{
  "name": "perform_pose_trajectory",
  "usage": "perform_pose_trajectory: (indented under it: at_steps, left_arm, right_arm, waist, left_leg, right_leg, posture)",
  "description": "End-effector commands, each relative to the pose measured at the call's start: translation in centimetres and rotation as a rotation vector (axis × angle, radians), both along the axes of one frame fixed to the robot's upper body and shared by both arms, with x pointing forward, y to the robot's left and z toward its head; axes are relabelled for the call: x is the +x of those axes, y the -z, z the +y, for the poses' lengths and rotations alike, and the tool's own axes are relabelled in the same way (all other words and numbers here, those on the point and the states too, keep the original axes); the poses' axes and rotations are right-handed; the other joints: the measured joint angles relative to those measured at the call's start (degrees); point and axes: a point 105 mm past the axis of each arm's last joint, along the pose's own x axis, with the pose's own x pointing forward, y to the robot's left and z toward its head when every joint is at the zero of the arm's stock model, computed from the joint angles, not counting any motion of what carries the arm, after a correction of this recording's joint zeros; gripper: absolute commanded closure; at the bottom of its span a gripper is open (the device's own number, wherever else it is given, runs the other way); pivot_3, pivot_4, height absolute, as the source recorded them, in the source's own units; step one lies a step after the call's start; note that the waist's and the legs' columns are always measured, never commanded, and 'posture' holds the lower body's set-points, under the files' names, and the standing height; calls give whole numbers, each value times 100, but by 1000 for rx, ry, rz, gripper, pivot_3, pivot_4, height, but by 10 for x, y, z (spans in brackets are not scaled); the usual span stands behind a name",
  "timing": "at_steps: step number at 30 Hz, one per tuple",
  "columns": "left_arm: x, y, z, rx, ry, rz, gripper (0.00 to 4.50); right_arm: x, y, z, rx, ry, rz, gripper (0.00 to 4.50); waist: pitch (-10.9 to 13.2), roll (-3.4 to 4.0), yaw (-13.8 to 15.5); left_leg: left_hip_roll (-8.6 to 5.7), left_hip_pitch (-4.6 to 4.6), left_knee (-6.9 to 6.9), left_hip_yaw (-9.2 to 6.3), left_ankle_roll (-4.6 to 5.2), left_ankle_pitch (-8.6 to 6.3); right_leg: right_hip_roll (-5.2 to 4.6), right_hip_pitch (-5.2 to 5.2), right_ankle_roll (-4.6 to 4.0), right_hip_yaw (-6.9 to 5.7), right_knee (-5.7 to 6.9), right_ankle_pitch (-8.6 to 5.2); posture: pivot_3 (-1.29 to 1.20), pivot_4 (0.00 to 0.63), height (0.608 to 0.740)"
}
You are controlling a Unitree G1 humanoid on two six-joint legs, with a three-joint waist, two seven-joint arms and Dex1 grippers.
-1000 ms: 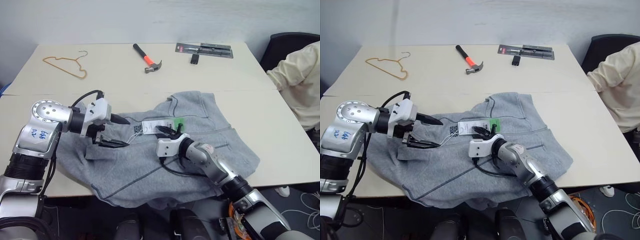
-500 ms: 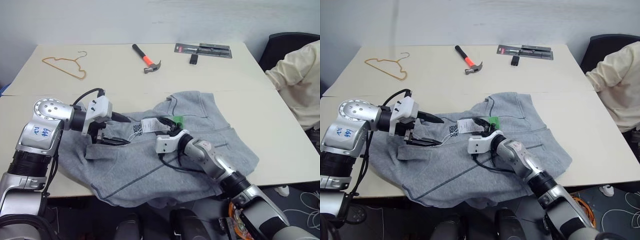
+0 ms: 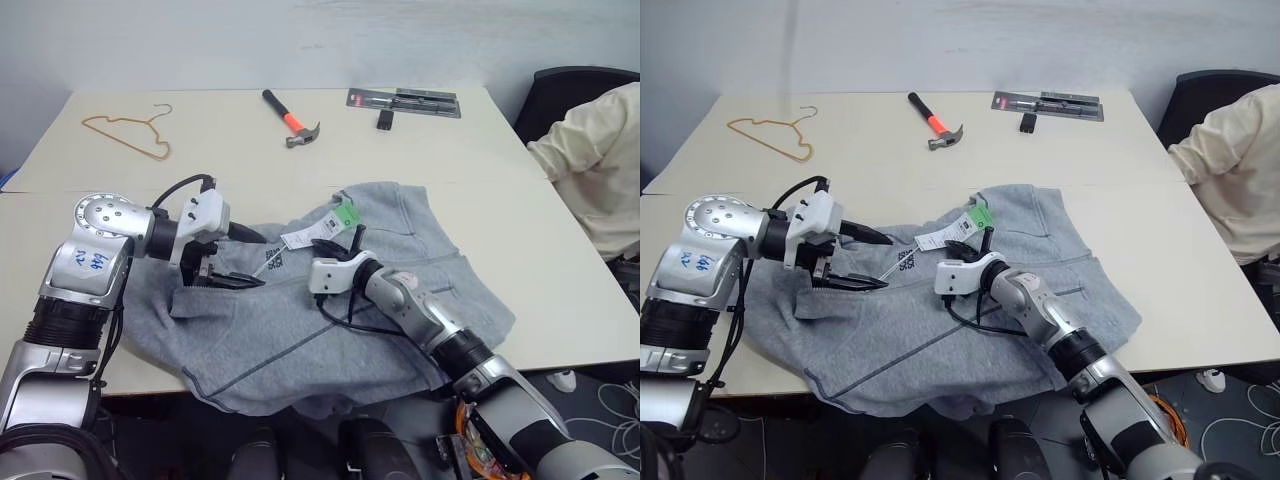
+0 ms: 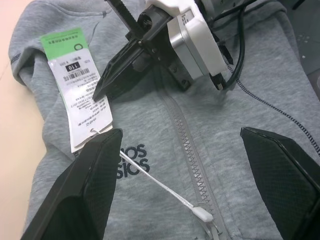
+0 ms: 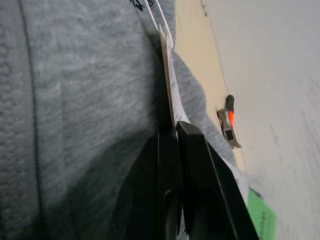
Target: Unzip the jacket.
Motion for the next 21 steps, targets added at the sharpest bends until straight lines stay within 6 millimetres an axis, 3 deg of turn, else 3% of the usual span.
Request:
perform_pose_trajectory:
  at_steps: [1,7,11,17,21]
  left_arm:
    - [0,16,6,92,11,-58,531]
    - [19,45,26,121,-108,-106,531]
    - [19,57,20,57,-116,-60,531]
    - [18,77,6,44,-91,-24,531]
    - [17,82,4,42,-86,-5,531]
  right_arm:
    - [-8,14,-26,9,65,89,4458]
    - [-37,-21,-42,175,76,92,4458]
    - [-56,-41,-49,263,49,92,4458]
    - [-51,-65,-65,564,154,180,4458]
    - [-43,-83,-87,882,265,260,4458]
  waist:
    - [0,1,32]
    - [1,1,147]
    - [1,1,146]
    - [0,1,151]
    - [0,2,159]
  left_leg:
    - [-1,-2,-1,-2,0,0]
    - [-1,-19,-6,-2,7,-6]
    - [0,-18,-4,-3,7,-5]
    - [-1,-16,-4,-6,6,-4]
    - [-3,-17,-2,-7,7,-4]
  right_leg:
    - [-1,0,0,-1,-2,0]
    - [-3,-9,1,-5,-6,1]
    - [-4,-9,2,-5,-19,1]
    - [-4,-8,2,-9,-14,1]
    - [-6,-6,3,-10,-12,1]
  posture:
    - [0,150,740]
    - [0,150,740]
    - [0,150,740]
    - [0,150,740]
    - [0,150,740]
